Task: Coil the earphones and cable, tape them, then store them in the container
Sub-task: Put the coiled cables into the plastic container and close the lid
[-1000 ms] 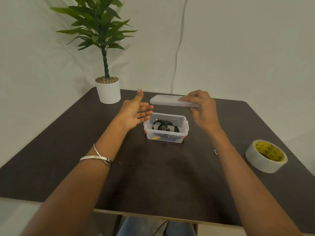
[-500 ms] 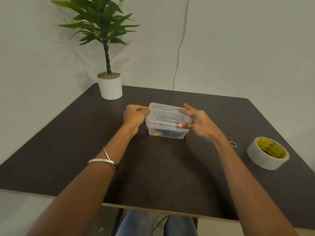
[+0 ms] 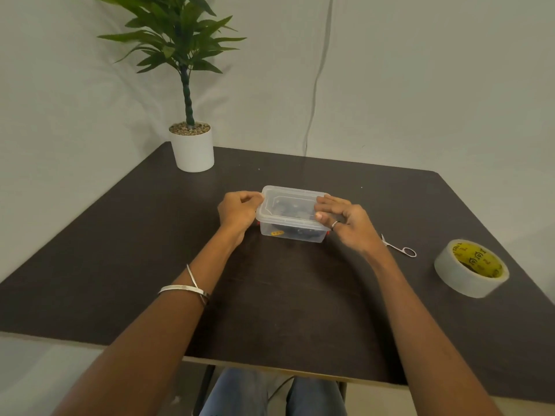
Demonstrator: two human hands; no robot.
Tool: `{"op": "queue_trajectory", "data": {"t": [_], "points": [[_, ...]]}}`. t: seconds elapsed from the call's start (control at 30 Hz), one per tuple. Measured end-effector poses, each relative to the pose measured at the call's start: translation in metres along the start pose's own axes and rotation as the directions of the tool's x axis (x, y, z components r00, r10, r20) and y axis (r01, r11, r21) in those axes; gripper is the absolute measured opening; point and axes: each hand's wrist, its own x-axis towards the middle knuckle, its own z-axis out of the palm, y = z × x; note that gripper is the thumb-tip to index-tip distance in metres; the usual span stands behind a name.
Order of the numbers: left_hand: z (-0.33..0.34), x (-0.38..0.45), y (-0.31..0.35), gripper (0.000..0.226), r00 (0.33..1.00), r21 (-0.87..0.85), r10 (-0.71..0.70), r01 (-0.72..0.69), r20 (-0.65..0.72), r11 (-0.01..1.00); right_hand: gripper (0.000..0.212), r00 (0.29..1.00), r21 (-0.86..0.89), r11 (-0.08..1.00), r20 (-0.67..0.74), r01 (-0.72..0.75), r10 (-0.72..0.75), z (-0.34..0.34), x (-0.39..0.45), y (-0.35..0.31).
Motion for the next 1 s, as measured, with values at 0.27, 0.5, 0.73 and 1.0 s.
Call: {"op": "queue_trajectory", "data": {"t": [0.27,0.5,0.73,1.0], "points": [[-0.001,0.008,-0.014,0.031,0.989,-0.099,-0.136,0.141,0.056,0.985,0.031,0.945,0.464,0.881,-0.238,-0.094,0.226,0.025,-0.010,0.005],[0.000,0.004,-0.022,0.043,0.990,0.012,-0.117,0.116,0.076,0.993,0.045,0.843,0.280,0.895,-0.324,-0.347,0.429,0.039,-0.019,-0.011],[-0.005,0.013,-0.021,0.048,0.964,0.012,-0.170,0.171,0.206,0.985,0.035,0.824,0.327,0.831,-0.207,-0.450,0.527,0.039,-0.011,-0.011],[0.006,0.004,-0.011,0.038,0.999,0.143,0.045,-0.048,0.026,0.989,0.024,0.770,0.368,0.834,-0.350,-0.410,0.533,0.039,-0.006,-0.016]]}}
